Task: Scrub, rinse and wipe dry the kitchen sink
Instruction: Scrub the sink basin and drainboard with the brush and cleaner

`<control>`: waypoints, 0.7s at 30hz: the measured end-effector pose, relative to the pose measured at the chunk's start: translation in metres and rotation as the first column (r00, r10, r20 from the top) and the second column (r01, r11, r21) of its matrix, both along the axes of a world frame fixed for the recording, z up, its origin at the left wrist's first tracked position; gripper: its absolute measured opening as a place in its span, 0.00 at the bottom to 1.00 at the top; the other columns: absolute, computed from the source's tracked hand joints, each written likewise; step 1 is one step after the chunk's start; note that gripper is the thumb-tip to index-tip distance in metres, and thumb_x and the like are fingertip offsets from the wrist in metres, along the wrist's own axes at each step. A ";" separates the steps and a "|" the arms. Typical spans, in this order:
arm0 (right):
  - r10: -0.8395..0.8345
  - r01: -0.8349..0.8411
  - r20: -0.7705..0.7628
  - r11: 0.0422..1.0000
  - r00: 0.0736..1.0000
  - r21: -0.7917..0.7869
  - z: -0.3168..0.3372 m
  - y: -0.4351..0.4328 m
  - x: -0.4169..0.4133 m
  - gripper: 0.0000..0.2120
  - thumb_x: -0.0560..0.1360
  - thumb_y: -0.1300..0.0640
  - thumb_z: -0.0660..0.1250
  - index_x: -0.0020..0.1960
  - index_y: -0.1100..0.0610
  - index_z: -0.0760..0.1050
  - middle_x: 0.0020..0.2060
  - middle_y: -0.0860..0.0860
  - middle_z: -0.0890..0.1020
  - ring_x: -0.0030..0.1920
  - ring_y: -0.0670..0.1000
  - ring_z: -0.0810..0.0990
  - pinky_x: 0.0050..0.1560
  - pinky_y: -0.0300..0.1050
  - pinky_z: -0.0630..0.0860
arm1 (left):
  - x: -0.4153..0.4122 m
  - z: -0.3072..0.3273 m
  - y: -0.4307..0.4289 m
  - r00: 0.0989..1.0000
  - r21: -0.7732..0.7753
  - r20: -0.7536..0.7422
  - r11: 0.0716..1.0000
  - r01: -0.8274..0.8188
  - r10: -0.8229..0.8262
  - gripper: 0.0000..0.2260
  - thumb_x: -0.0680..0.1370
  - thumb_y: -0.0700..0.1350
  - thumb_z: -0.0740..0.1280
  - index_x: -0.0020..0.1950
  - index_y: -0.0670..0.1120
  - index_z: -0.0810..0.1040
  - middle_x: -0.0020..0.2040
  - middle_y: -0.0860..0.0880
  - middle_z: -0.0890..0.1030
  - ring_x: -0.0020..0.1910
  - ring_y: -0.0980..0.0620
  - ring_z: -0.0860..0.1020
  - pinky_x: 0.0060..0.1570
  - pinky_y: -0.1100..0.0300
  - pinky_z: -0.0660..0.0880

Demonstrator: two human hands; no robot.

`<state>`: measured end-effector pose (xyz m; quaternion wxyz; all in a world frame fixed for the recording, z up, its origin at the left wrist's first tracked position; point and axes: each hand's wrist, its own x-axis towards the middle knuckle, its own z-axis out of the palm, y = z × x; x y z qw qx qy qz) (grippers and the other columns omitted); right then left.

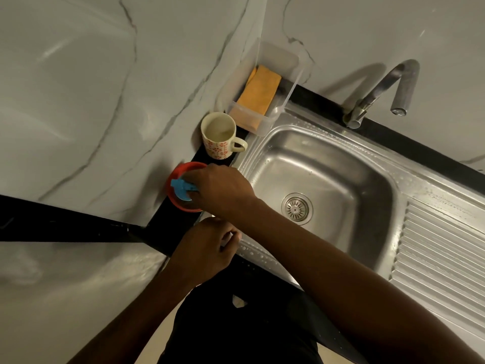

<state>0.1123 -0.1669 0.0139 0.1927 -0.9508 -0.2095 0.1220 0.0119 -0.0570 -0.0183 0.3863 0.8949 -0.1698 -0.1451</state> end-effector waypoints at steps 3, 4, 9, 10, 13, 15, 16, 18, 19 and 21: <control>0.067 -0.067 0.022 0.997 0.997 -0.034 -0.008 0.009 0.003 0.21 0.81 0.46 0.67 0.72 0.50 0.75 0.60 0.49 0.83 0.57 0.52 0.83 0.51 0.44 0.78 | -0.001 -0.005 0.008 1.000 -0.008 0.012 1.000 -0.016 0.017 0.10 0.79 0.52 0.68 0.42 0.60 0.68 0.34 0.61 0.72 0.38 0.61 0.78 0.45 0.54 0.81; 0.076 -0.075 0.032 0.997 0.997 -0.031 -0.010 0.010 0.003 0.21 0.82 0.46 0.67 0.72 0.50 0.75 0.60 0.49 0.83 0.56 0.52 0.83 0.49 0.42 0.76 | -0.001 -0.006 0.010 0.999 -0.010 0.024 1.000 -0.020 0.020 0.11 0.80 0.51 0.68 0.42 0.60 0.68 0.34 0.62 0.72 0.37 0.61 0.78 0.44 0.54 0.81; 0.098 -0.096 0.039 0.995 0.994 -0.039 -0.011 0.008 0.005 0.22 0.82 0.45 0.67 0.74 0.49 0.74 0.61 0.48 0.83 0.56 0.51 0.83 0.47 0.41 0.73 | -0.001 -0.009 0.014 0.999 -0.007 0.046 1.000 -0.003 0.004 0.14 0.80 0.50 0.68 0.42 0.63 0.66 0.33 0.60 0.71 0.36 0.59 0.77 0.40 0.55 0.79; 0.083 -0.082 0.033 0.996 0.996 -0.019 -0.010 0.005 0.005 0.22 0.82 0.46 0.67 0.75 0.49 0.74 0.62 0.49 0.83 0.57 0.51 0.83 0.49 0.41 0.75 | -0.001 -0.010 0.014 0.999 -0.005 0.049 1.000 0.000 0.001 0.13 0.81 0.51 0.68 0.42 0.62 0.67 0.33 0.60 0.72 0.36 0.59 0.77 0.40 0.55 0.79; -0.014 0.012 0.027 0.997 1.000 0.082 -0.006 -0.006 0.002 0.23 0.81 0.47 0.69 0.74 0.49 0.75 0.61 0.49 0.84 0.57 0.51 0.83 0.50 0.41 0.74 | 0.000 -0.012 0.013 0.999 0.002 0.032 1.000 0.006 -0.006 0.08 0.80 0.52 0.66 0.42 0.54 0.74 0.36 0.57 0.76 0.38 0.57 0.78 0.41 0.51 0.80; -0.082 0.077 0.026 0.984 0.996 0.160 -0.003 -0.016 -0.003 0.21 0.80 0.47 0.69 0.72 0.49 0.78 0.59 0.48 0.85 0.55 0.50 0.83 0.48 0.40 0.73 | 0.001 -0.011 0.010 1.000 0.009 0.021 1.000 0.012 -0.013 0.08 0.80 0.53 0.66 0.45 0.50 0.79 0.39 0.55 0.80 0.40 0.57 0.79 0.42 0.52 0.81; -0.109 0.103 0.018 0.974 0.994 0.202 -0.001 -0.021 -0.006 0.20 0.80 0.48 0.69 0.72 0.48 0.78 0.58 0.47 0.85 0.55 0.49 0.83 0.48 0.41 0.75 | 0.001 -0.011 0.009 1.000 0.010 0.017 1.000 0.016 -0.016 0.09 0.80 0.53 0.65 0.46 0.50 0.80 0.40 0.55 0.81 0.41 0.57 0.80 0.43 0.52 0.81; -0.165 0.162 -0.016 0.946 0.986 0.282 0.003 -0.032 -0.013 0.20 0.79 0.48 0.70 0.70 0.46 0.79 0.57 0.46 0.86 0.53 0.48 0.84 0.50 0.45 0.80 | 0.002 -0.008 0.005 1.000 0.002 -0.005 1.000 0.027 -0.027 0.10 0.80 0.54 0.64 0.46 0.50 0.79 0.40 0.55 0.81 0.41 0.57 0.80 0.43 0.53 0.81; -0.193 0.198 -0.047 0.930 0.980 0.309 0.003 -0.038 -0.017 0.20 0.78 0.47 0.71 0.70 0.46 0.79 0.56 0.46 0.86 0.51 0.47 0.83 0.49 0.47 0.81 | 0.003 -0.007 0.003 0.999 -0.003 -0.017 0.999 0.035 -0.035 0.09 0.80 0.54 0.64 0.46 0.50 0.79 0.40 0.56 0.80 0.41 0.57 0.80 0.43 0.54 0.80; -0.244 0.263 -0.097 0.903 0.965 0.340 0.003 -0.053 -0.026 0.20 0.77 0.45 0.72 0.69 0.46 0.80 0.54 0.46 0.87 0.48 0.45 0.83 0.49 0.49 0.82 | 0.004 -0.005 -0.002 0.998 -0.004 -0.031 0.998 0.057 -0.057 0.09 0.80 0.54 0.64 0.45 0.51 0.79 0.39 0.56 0.79 0.41 0.56 0.79 0.42 0.55 0.80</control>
